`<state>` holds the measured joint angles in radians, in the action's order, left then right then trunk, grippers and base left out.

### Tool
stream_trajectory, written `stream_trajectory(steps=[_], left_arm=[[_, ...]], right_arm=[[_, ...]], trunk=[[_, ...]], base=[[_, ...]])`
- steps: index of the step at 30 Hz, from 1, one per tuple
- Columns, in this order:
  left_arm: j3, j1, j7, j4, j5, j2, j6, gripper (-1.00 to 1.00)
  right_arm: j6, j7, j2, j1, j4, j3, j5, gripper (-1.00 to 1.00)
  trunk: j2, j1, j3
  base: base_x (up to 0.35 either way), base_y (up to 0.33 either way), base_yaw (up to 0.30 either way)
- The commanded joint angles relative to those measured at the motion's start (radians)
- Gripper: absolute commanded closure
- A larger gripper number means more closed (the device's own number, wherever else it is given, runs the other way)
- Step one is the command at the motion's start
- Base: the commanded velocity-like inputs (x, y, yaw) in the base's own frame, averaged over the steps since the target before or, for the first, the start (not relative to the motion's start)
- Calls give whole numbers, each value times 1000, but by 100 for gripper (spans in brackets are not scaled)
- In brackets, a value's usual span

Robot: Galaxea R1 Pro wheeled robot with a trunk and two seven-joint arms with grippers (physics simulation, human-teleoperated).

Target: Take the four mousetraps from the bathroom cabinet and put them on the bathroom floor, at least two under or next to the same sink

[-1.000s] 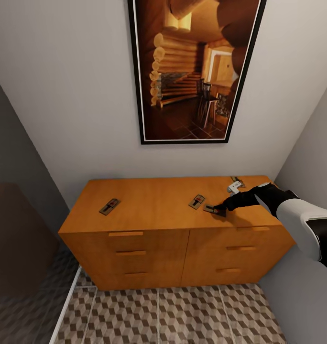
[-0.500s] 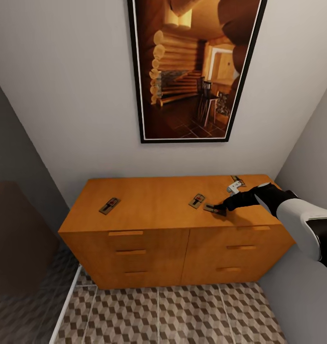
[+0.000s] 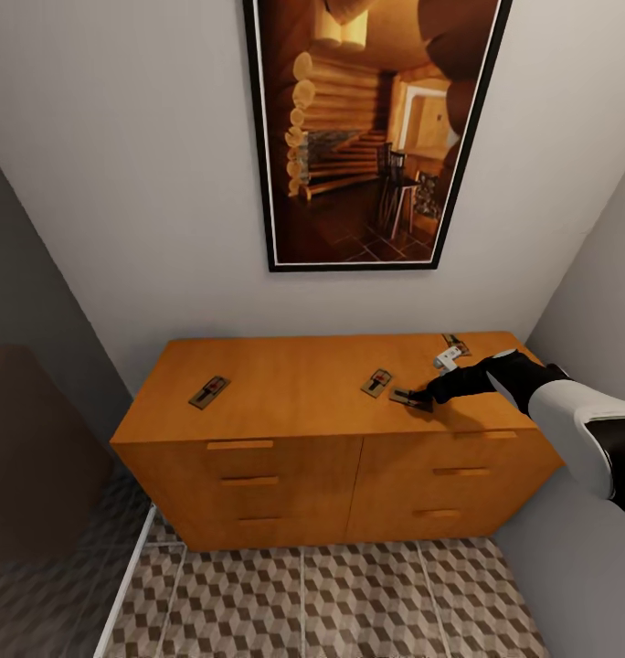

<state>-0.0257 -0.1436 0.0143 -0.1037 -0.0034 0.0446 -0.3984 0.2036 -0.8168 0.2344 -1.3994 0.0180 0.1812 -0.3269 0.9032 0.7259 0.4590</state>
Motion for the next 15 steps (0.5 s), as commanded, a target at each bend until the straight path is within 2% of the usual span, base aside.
stream_trajectory(steps=[1,15], left_arm=[[-2,-1,1,1,-1,0,-3,-100],[-2,-1,1,1,0,0,-3,-100]], right_arm=[[8,-4,0,-1,2,7,8,-100],[8,-4,0,-1,2,7,8,-100]], trunk=[[1,0,2],[1,0,7]], base=[[0,0,0],[0,0,0]])
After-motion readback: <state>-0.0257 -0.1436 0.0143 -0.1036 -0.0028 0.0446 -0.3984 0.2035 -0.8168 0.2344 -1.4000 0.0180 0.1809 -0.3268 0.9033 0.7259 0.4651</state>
